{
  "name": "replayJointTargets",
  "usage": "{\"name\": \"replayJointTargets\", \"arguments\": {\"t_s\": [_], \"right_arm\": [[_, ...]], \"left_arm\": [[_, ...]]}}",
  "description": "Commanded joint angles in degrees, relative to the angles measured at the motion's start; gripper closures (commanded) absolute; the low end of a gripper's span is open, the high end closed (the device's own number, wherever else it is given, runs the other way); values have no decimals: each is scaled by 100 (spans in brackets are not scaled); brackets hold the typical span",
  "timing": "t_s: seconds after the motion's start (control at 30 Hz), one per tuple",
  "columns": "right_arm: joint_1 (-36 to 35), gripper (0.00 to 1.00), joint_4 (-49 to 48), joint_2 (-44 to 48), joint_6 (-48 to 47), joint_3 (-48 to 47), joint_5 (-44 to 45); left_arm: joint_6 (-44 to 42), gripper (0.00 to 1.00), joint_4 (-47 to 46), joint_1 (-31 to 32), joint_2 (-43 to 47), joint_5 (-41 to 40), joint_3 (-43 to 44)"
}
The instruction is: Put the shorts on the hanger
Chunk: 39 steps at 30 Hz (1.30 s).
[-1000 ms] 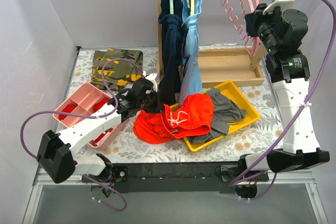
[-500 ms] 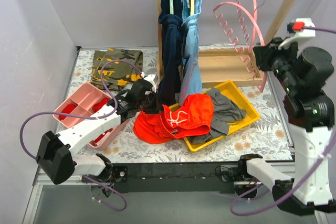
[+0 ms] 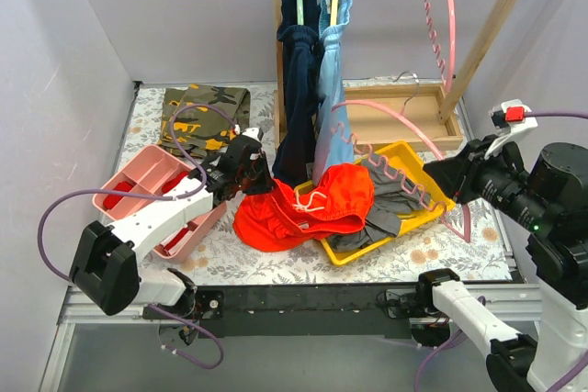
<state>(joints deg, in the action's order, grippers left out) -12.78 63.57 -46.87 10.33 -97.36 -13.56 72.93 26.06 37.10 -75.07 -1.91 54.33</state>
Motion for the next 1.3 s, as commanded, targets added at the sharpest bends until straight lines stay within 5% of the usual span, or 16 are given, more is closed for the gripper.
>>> {"name": "replayJointTargets", "arguments": {"t_s": [0.0,0.33,0.57,1.27], "right_arm": [[-487,99,331,-6,162,-555,-560],[-1086,99,789,29,171,-794,-673],[-1333,99,341,38,75,287,-1421],[-1333,99,-1435,249,-338,2379,-1253]], "left_arm": [[-15,100,-40,-221,-148,-160,210],[-103,100,-75,-476,-447,42,351],[-191,100,4,-485,-413,68,439],[-630,100,575,-485,80,139,509]]}}
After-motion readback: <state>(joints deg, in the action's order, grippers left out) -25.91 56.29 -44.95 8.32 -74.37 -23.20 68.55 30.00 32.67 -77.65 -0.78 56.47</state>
